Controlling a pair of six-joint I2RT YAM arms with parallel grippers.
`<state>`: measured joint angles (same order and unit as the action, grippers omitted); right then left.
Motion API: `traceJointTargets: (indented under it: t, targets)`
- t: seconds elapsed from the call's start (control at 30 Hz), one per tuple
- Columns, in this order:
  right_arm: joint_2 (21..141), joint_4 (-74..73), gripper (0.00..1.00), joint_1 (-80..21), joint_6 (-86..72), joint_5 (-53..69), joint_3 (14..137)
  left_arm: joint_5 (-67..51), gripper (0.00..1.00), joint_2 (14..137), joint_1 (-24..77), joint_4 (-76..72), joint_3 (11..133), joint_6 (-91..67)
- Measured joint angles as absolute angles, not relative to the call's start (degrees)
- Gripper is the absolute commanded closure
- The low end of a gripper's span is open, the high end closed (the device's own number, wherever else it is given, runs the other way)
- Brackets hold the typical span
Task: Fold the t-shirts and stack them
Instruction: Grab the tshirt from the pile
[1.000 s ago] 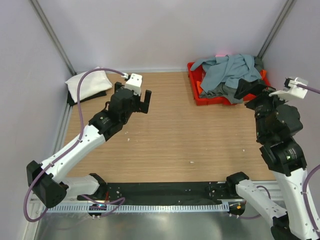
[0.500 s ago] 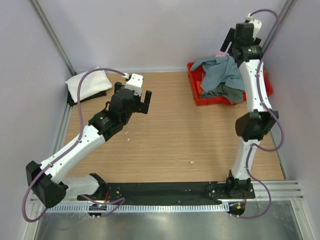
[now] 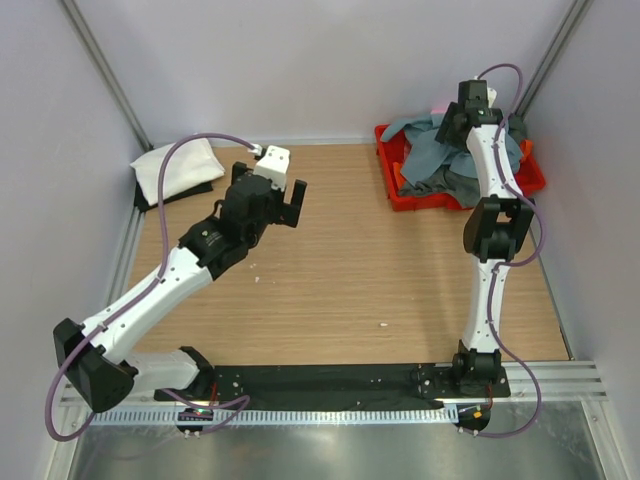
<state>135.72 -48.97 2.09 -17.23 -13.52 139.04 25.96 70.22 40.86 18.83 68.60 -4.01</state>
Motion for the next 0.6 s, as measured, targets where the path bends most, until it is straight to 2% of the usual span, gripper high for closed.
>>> traceJointTargets:
  t: [0.03,0.1,0.13,0.23,0.5,0.6]
  targets:
    - [135.8,-48.5,0.53,2.1,-17.3,-13.3,139.0,26.0,0.01,70.5,40.9,19.0,68.7,-4.0]
    - [135.9,-47.8,0.68,2.1,-17.1,-12.8,139.0,26.1,0.01,71.0,40.9,19.3,69.0,-4.0]
    - [136.0,-47.5,0.82,2.1,-17.2,-12.4,139.0,26.2,0.01,71.4,40.9,19.6,69.3,-4.0]
    - [136.3,-47.0,0.99,2.1,-17.0,-11.5,139.0,26.4,0.01,72.2,40.9,20.2,69.5,-4.0]
    - [136.0,-48.2,0.99,1.8,-17.0,-7.9,142.1,26.6,0.01,73.6,40.9,21.4,70.3,-4.0]
    - [132.6,-49.0,0.99,-0.8,-16.7,-5.2,144.9,27.1,0.00,73.8,40.9,21.4,70.3,-4.0]
